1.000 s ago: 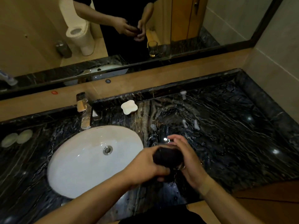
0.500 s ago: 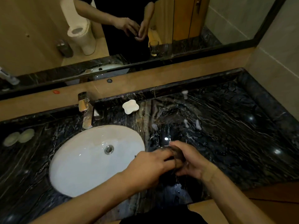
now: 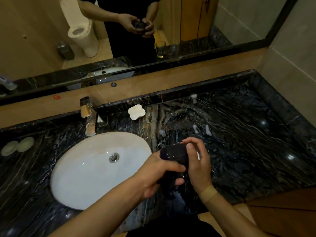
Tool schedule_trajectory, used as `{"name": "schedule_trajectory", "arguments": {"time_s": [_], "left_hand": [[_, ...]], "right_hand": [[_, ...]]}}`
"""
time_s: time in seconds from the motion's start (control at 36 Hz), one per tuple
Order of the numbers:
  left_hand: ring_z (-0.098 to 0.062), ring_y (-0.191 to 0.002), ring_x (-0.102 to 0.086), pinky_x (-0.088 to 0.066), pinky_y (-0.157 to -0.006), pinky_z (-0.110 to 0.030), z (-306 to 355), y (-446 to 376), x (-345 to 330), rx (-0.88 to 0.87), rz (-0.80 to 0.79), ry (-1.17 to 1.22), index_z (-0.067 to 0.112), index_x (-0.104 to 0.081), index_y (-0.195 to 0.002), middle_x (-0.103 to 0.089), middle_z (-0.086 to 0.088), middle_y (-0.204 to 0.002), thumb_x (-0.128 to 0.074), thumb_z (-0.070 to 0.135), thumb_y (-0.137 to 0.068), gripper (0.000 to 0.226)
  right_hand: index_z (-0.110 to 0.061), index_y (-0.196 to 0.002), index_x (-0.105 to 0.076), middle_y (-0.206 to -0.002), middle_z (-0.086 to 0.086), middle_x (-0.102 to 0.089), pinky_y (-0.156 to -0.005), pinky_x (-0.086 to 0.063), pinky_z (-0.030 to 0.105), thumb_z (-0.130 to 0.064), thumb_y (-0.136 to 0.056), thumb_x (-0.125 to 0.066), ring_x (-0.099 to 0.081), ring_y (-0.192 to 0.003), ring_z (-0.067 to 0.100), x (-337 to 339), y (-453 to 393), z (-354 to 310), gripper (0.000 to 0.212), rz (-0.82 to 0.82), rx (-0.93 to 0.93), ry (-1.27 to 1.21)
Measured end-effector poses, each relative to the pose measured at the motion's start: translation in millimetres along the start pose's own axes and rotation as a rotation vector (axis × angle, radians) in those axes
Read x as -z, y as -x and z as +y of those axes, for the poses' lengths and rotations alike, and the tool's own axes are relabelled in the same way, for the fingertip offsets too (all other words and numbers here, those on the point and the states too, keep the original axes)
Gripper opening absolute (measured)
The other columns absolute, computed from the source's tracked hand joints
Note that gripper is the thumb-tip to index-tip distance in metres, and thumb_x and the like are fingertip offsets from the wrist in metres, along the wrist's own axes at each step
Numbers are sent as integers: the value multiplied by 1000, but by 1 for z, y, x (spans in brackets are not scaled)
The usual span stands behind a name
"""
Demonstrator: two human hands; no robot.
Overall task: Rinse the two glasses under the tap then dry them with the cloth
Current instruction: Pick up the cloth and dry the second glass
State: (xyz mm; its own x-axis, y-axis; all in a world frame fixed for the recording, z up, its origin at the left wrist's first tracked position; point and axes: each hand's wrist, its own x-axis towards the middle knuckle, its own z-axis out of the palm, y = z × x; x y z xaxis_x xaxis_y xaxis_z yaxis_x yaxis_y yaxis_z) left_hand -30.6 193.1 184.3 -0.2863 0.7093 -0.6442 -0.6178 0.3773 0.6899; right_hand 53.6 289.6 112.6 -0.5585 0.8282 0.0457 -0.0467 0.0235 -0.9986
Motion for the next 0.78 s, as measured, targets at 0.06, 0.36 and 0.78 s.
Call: {"name": "schedule_trajectory", "arguments": {"time_s": [0.06, 0.36, 0.78], "left_hand": [[-22, -84, -68, -58, -60, -32, -7, -1, -2, -118, 20, -163, 15, -67, -120, -73, -20, -107, -69, -16, -75, 55], [-20, -114, -62, -51, -54, -31, -8, -7, 36, -918, -208, -1972, 42, -39, -143, -47, 8, -147, -35, 35, -88, 55], [-24, -97, -68, -59, -56, -29, 2, 7, 7, -36, -48, -39, 9, -67, -122, -71, -17, -119, -71, -11, -80, 47]], "right_hand": [[-24, -88, -67, -89, -13, -70, -74, -48, 21, -36, -86, -52, -63, -83, 4, -2, -4, -5, 19, 37, -136, -22], [-17, -90, -67, -63, 3, -60, -47, -47, 26, -44, -93, -54, -58, -51, 15, 19, -21, -30, 31, -454, -979, -56], [-16, -98, -64, -93, -10, -67, -74, -48, 17, -32, -94, -46, -63, -87, 7, 0, 5, -8, 25, -31, 88, -3]]}}
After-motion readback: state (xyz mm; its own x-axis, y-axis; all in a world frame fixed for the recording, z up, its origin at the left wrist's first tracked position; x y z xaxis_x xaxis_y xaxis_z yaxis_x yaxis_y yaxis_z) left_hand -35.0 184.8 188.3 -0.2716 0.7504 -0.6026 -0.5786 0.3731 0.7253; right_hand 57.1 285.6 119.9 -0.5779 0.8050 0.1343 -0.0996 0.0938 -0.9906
